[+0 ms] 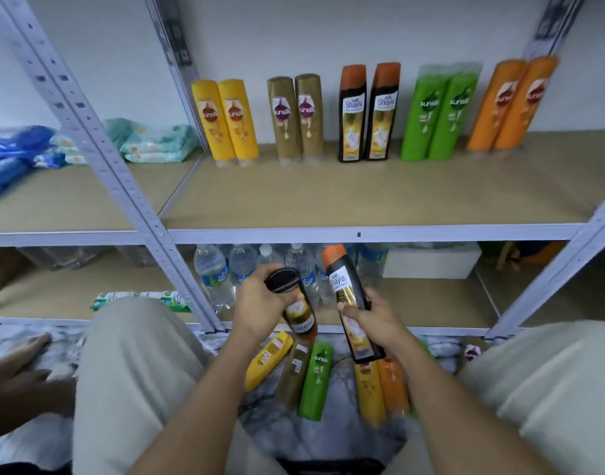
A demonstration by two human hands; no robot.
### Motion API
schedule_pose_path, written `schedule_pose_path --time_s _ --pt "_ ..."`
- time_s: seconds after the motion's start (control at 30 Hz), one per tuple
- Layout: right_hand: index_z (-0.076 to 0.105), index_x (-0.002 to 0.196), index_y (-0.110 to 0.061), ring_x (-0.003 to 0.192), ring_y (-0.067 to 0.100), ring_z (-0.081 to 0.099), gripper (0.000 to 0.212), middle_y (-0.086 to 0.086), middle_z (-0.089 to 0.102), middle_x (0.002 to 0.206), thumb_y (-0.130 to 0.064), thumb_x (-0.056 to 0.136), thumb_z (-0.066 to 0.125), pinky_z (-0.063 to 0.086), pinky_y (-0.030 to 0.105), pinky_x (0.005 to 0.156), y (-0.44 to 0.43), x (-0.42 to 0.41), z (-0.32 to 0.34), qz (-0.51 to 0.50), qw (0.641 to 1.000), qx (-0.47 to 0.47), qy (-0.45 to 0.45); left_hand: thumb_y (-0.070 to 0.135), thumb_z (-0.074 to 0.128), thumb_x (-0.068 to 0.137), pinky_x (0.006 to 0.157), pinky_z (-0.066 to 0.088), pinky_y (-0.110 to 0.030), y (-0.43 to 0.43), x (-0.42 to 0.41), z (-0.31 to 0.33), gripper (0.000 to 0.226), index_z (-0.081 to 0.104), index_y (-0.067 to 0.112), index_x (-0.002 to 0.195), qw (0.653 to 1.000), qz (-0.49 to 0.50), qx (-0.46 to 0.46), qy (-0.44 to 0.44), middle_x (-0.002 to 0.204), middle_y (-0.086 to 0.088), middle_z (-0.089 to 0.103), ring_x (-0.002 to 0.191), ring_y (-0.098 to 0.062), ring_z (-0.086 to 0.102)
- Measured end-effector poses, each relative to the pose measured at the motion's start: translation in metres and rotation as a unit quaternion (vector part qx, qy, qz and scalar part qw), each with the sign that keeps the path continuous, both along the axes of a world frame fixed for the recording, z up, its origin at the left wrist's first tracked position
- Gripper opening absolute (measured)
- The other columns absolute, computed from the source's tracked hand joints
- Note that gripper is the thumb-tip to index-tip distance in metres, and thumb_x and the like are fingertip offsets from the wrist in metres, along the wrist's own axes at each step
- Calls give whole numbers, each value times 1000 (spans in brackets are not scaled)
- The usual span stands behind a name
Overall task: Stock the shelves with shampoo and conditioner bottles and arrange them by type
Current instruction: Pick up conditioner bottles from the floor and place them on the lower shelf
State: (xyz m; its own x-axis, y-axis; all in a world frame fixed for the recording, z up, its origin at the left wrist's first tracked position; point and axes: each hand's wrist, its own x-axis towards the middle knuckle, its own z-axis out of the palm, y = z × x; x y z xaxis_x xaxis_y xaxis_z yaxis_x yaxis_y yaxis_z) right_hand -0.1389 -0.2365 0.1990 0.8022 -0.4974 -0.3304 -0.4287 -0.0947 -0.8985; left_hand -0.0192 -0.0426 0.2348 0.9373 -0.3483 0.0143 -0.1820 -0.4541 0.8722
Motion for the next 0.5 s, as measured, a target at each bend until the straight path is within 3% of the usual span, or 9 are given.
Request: schedule_pose_path --time_s 0.1,0.2,0.3,0.37,0.5 --pt "53 121 -23 93 24 70 48 3 71 104 -17 82 81 57 48 91 -8 0 36 42 999 2 14 10 91 69 73 49 -6 1 1 31 50 64 23 108 997 8 -81 -2 100 13 70 87 9 66" --pt "48 117 -23 94 22 68 55 4 67 107 -13 75 82 57 47 88 -16 1 73 79 994 -76 27 8 91 69 77 54 -11 1 8 57 51 67 20 112 991 7 -132 -10 104 11 72 91 8 67" --pt "40 120 -23 94 17 67 62 -2 64 108 -16 76 84 54 34 77 -26 7 115 97 981 -165 19 12 93 67 87 58 -26 -1 21 83 57 69 18 118 987 -2 -159 -28 108 8 74 100 -4 70" --pt "44 121 -25 91 17 66 63 -2 66 104 -20 74 86 51 29 70 -35 18 143 102 962 -251 22 11 93 67 87 58 -28 -3 31 104 56 68 18 117 984 -8 -172 -42 107 8 75 99 -5 70" --pt "58 128 -27 90 23 66 58 1 71 109 -28 75 83 57 37 77 -53 50 193 135 894 -426 34 11 91 69 85 59 -27 -8 61 153 52 69 18 116 979 -34 -185 -77 104 8 75 95 -3 71"
